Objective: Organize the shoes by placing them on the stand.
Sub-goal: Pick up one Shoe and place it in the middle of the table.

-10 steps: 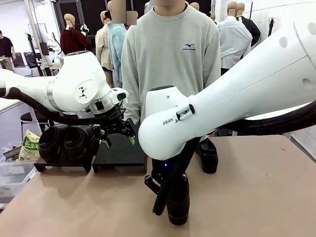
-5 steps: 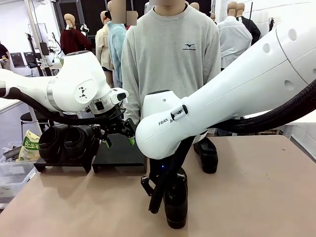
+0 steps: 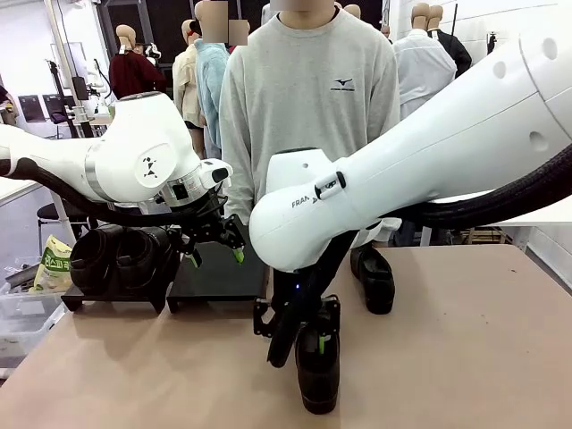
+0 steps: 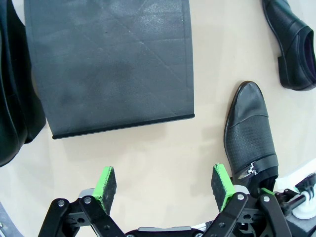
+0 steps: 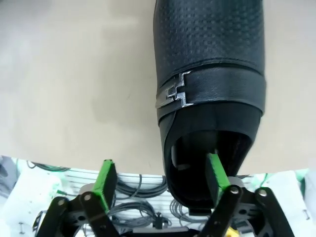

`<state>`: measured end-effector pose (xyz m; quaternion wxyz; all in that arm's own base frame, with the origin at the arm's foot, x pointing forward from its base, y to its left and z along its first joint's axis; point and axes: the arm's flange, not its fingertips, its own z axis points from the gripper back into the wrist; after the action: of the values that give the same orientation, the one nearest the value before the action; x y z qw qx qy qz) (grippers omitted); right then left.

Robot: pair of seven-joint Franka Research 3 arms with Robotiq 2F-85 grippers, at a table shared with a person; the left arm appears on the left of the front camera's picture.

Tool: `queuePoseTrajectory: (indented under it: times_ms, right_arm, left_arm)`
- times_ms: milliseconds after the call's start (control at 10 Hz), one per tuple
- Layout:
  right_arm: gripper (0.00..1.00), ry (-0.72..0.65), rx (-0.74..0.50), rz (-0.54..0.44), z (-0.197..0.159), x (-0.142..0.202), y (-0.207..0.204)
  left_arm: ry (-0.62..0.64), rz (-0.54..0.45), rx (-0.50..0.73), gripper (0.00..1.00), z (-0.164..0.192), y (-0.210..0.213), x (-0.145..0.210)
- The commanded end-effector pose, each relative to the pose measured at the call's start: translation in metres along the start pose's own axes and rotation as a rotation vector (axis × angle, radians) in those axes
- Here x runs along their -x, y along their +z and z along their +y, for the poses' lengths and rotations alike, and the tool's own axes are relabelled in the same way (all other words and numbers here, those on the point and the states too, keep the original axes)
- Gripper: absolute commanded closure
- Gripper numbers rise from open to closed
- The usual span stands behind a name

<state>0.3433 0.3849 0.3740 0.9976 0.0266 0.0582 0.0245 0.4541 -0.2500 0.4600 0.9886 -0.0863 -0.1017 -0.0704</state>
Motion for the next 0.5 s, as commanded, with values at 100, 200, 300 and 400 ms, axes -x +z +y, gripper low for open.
queuePoseTrajectory:
  times_ms: [100, 200, 300, 400]
  right_arm:
    - [0.0, 0.002, -0.053, -0.012, -0.0179, 0.0031, 0.009]
    - [0.0, -0.001, -0.06, -0.024, -0.0209, 0.0034, 0.0114]
    - [0.0, -0.005, -0.07, -0.037, -0.0236, 0.0039, 0.0137]
    - [0.0, 0.002, -0.084, -0.045, -0.0255, 0.0037, 0.0156]
  left_arm:
    - [0.004, 0.0, -0.005, 0.0, 0.0016, 0.0014, -0.0002]
    - [0.004, 0.0, -0.005, 0.0, 0.0016, 0.0014, -0.0002]
    - [0.004, 0.0, -0.005, 0.0, 0.0016, 0.0014, -0.0002]
    - [0.004, 0.0, -0.005, 0.0, 0.0016, 0.0014, -0.0002]
